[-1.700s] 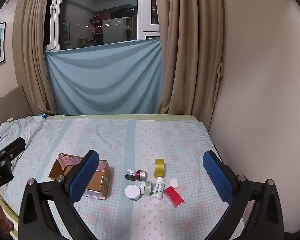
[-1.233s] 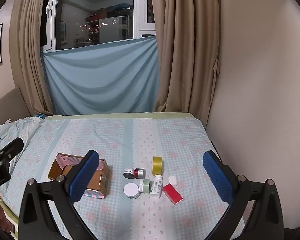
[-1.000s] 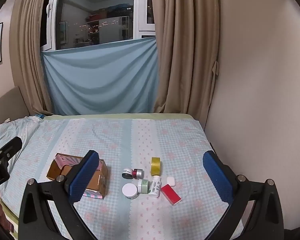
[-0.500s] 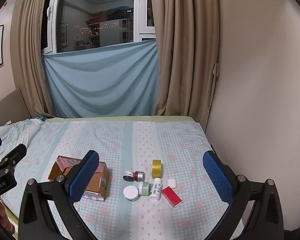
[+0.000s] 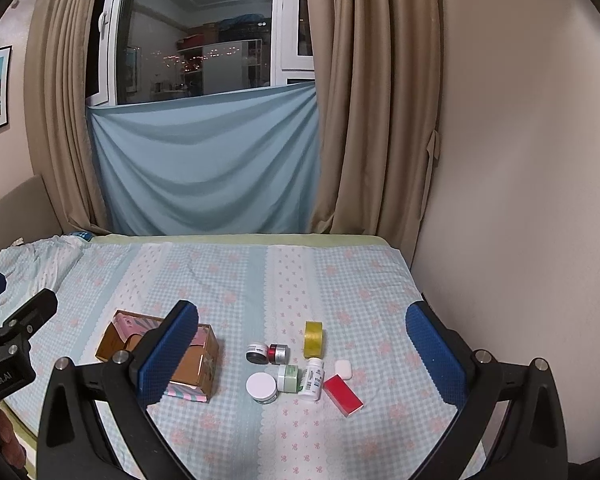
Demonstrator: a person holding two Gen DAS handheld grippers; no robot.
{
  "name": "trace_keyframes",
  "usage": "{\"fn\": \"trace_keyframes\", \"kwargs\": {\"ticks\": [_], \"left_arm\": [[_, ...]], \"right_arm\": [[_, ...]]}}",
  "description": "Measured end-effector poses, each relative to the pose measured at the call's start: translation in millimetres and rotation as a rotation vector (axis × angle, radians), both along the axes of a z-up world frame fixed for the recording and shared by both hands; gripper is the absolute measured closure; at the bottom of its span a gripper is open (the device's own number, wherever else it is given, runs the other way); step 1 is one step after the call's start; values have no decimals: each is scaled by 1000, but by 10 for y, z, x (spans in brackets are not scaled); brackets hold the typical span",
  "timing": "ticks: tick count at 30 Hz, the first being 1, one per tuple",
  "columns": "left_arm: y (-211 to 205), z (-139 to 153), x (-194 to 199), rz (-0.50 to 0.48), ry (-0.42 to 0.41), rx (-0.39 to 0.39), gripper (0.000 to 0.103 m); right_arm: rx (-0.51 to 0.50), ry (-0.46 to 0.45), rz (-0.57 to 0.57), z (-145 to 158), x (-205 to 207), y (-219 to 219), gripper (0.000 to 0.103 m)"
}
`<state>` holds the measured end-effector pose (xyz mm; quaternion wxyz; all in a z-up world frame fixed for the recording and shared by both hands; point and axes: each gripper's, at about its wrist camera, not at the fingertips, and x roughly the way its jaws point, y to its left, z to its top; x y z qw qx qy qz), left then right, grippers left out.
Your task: Organize rigid objects
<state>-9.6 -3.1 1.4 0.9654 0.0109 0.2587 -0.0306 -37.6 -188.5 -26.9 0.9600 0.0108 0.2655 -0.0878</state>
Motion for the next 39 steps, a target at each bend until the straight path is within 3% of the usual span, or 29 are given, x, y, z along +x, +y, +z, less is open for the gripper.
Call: {"fn": "trace_keyframes", "kwargs": {"ticks": [39], "left_arm": [[72, -9, -88, -24, -2, -53, 0]], "right_arm": [[-2, -17, -5, 0, -98, 92, 0]]}}
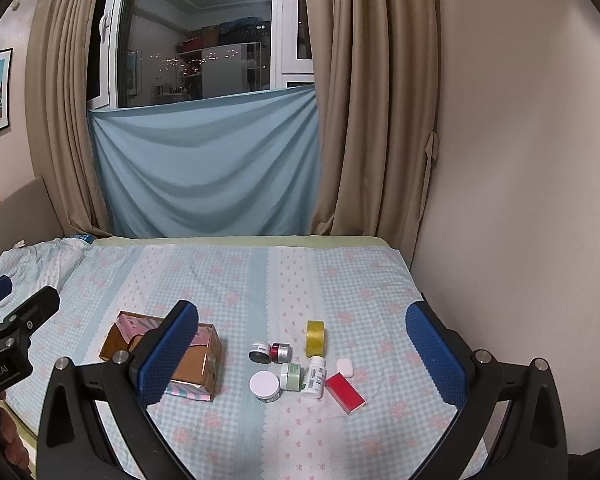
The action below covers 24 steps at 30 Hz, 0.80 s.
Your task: Organize rigid objects
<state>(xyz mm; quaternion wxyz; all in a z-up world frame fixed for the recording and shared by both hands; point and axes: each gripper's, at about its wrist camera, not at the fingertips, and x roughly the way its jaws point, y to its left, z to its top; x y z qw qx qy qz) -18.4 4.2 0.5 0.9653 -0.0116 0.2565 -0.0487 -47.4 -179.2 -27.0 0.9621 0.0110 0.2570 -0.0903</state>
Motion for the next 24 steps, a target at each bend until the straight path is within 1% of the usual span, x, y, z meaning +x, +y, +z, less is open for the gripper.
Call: {"fn": "trace_keyframes", "kwargs": {"ticks": [10, 15, 19, 22, 24], "left_arm": [[0, -12, 15, -5, 5, -1, 0], [-29, -41, 128, -8, 41, -13, 0], [-168, -222, 298, -8, 101, -19, 0], [-334, -483, 457, -2, 171, -27, 0], [-467, -678, 569, -1, 214, -17, 0]], "right_arm": [[5, 1, 2, -19, 1, -1, 0], [36, 23, 9, -49, 33, -133, 0], [25, 50, -6, -119, 118, -346, 0], [30, 93, 0, -267, 270, -575, 0], [35, 125, 18, -402, 384, -735, 0]]}}
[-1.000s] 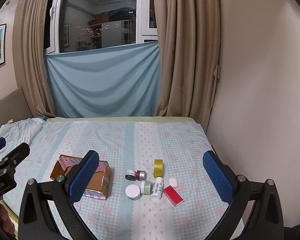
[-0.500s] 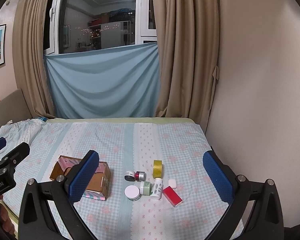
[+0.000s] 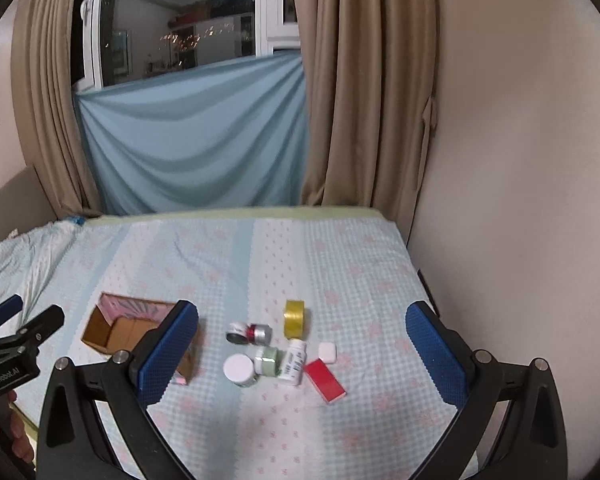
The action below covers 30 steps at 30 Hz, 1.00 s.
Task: Organize rigid objects
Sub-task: 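Grasp the white round jar with the left tool while the right tool grasps the red box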
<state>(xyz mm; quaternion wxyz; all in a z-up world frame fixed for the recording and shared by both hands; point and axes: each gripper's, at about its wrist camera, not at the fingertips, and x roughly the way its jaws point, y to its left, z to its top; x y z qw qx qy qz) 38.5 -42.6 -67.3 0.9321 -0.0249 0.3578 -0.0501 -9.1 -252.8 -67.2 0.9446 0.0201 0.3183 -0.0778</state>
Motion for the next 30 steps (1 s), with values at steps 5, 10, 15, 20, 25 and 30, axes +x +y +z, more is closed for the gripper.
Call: {"fn": "trace_keyframes", "kwargs": {"ticks": [5, 10, 15, 20, 25, 30], "left_arm": [[-391, -637, 292, -10, 115, 22, 0], [-652, -1309, 619, -31, 254, 23, 0], [-917, -2046, 998, -60, 389, 46, 0], [-1109, -2801, 1367, -103, 511, 104, 0], [-1189, -3425, 1590, -122, 611, 140, 0], [-1218, -3821, 1756, -126, 657, 144, 4]], "right_arm": [[6, 105, 47, -490, 315, -340, 0], [34, 245, 83, -1169, 666, -638, 0], [51, 415, 109, -1965, 1038, -805, 0], [74, 550, 118, -2615, 1357, -918, 0], [36, 664, 135, -3219, 1640, -930, 8], [34, 793, 179, -3742, 1768, -860, 23]]}}
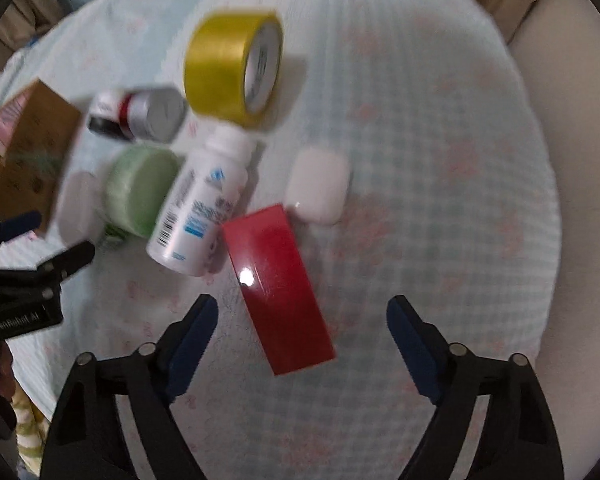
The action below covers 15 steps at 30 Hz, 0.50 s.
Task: Organize rigid objects
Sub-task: 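Grasp the white round jar with the left tool while the right tool grasps the red box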
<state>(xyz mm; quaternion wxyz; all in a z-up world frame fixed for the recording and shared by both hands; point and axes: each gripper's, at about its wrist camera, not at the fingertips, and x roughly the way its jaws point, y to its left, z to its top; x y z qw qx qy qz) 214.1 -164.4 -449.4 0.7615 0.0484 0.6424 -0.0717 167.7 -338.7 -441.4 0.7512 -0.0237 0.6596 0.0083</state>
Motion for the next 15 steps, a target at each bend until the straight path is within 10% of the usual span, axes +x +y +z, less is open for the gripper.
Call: {"fn": "trace_keyframes", "kwargs": {"ticks": [5, 9, 15], "left_arm": [[-37, -243, 145, -19, 25, 6, 9], [-110, -373, 203, -61, 45, -20, 35], [-154, -441, 198, -76, 34, -27, 35]], "right_arm": [[-19, 72, 59, -303, 81, 90, 34], [-28, 104, 83, -426, 93, 138, 51], [-54, 118, 94, -522, 12, 200, 60]]}}
